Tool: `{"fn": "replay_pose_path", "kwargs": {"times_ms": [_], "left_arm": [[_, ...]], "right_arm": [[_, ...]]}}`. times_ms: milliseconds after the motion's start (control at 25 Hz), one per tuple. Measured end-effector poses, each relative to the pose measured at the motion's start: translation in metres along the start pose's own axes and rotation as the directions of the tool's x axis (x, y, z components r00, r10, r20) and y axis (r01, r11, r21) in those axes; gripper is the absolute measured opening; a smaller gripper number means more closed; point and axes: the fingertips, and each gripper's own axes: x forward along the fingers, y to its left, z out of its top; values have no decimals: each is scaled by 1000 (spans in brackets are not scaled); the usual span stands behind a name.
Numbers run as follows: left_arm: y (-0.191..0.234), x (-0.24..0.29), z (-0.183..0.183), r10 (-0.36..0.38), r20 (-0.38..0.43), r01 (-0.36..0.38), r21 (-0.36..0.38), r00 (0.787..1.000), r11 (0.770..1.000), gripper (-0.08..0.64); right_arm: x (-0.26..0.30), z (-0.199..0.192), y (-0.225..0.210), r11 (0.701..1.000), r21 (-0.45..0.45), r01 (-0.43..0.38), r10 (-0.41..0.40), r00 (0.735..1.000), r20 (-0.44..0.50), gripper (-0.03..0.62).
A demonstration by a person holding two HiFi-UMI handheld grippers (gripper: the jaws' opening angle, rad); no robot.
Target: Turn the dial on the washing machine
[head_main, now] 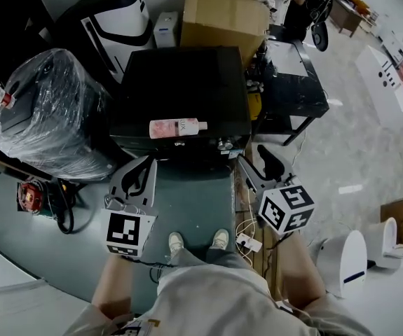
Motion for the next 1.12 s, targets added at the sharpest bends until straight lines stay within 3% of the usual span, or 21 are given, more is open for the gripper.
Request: {"fn": "replay_pose_path", "kwargs": {"times_ms": [480,1120], "left_arm": [[12,28,-44,-31,24,31,-9,999,999,18],[5,68,-141,-60,12,60,4,998,998,18]], "right_arm": [[65,-66,-31,998,-31,56,-58,997,-54,258],[145,-169,-73,994,12,108,-107,989,-100,252]]}}
